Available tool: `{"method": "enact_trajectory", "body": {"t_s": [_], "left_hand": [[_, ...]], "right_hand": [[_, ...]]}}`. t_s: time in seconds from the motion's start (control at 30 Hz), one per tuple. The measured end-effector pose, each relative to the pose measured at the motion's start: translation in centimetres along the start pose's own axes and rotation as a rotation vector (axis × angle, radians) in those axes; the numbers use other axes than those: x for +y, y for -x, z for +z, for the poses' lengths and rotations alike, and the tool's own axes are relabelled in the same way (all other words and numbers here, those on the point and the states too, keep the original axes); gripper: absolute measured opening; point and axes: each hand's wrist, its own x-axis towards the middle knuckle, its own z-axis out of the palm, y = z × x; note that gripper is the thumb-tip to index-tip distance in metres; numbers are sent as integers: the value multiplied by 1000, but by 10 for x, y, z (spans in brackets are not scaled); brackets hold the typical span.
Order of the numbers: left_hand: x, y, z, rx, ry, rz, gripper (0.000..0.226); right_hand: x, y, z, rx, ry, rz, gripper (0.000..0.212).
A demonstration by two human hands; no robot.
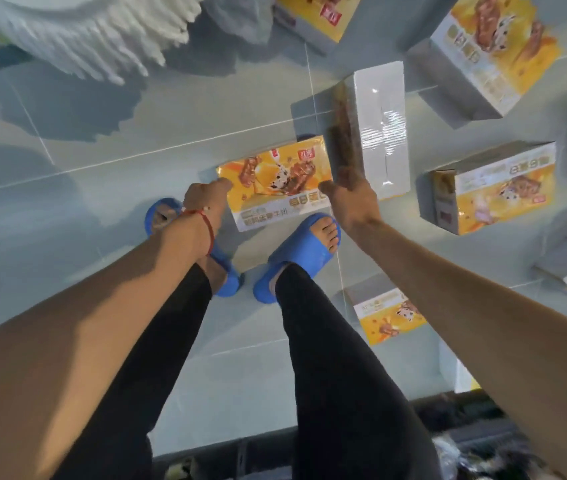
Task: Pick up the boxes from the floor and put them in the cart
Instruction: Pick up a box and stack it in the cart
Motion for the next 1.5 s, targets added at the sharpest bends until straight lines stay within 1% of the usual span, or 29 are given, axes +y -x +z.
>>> {"method": "enact_trajectory", "body": {"t_s": [0.13,0.2,0.27,0.3,0.37,0.43,0.53,0.63,0.73,0.8,0.83,0.9,0.93,1.07,1.13,1.2,1.27,1.3,1.37,1.4,1.43,1.5], "left_hand": [[-1,-66,24,15,50,3,59],[-2,-94,33,-18,93,4,68],[-5,-116,42,-61,162,-7,65],[-7,-126,45,-67,193,-22,62],[-11,-143,51,-70,247,-47,56],[-16,-155,55,-107,306,-73,51],[-21,-164,59,-92,283,-66,40],[-20,-154,54,-88,269,2,30],[-22,-133,46,-57,246,76,26],[-24,-111,36,-23,248,99,16],[-26,-95,30,-9,254,107,13],[-29,-60,12,6,267,120,11],[-31,-42,1,2,278,129,12],[-39,36,-47,-19,364,131,32],[-43,75,-72,-51,408,155,31],[-44,114,-96,-98,455,165,42],[-45,150,-119,-116,509,180,55],[-46,167,-131,-113,532,183,56],[-48,199,-153,-106,578,198,51],[-49,216,-164,-112,596,211,47],[-50,231,-175,-128,601,233,43],[-51,262,-197,-161,579,282,35]], "right_hand": [[16,-64,22,34,15,-85,48],[23,-92,31,46,-17,-81,58],[29,-115,38,20,-67,-25,69],[31,-126,42,-19,-110,12,71],[34,-145,50,-111,-212,91,66],[35,-155,57,-155,-256,125,64],[37,-155,64,-120,-281,122,78],[37,-140,62,-64,-304,124,95],[35,-111,55,-34,-339,134,95],[31,-82,50,-14,-334,144,94],[28,-65,46,-3,-336,140,88],[19,-29,38,14,-348,120,71],[14,-10,33,16,-355,111,67],[-13,72,15,-21,-383,78,70],[-24,113,7,-41,-403,56,62],[-34,154,-2,-52,-419,43,56],[-44,193,-10,-66,-423,18,59],[-49,212,-14,-71,-417,-5,63],[-62,251,-21,-75,-407,-67,73],[-69,271,-25,-78,-412,-103,74],[-76,289,-29,-82,-414,-145,70],[-90,321,-37,-101,-407,-221,57]]}}
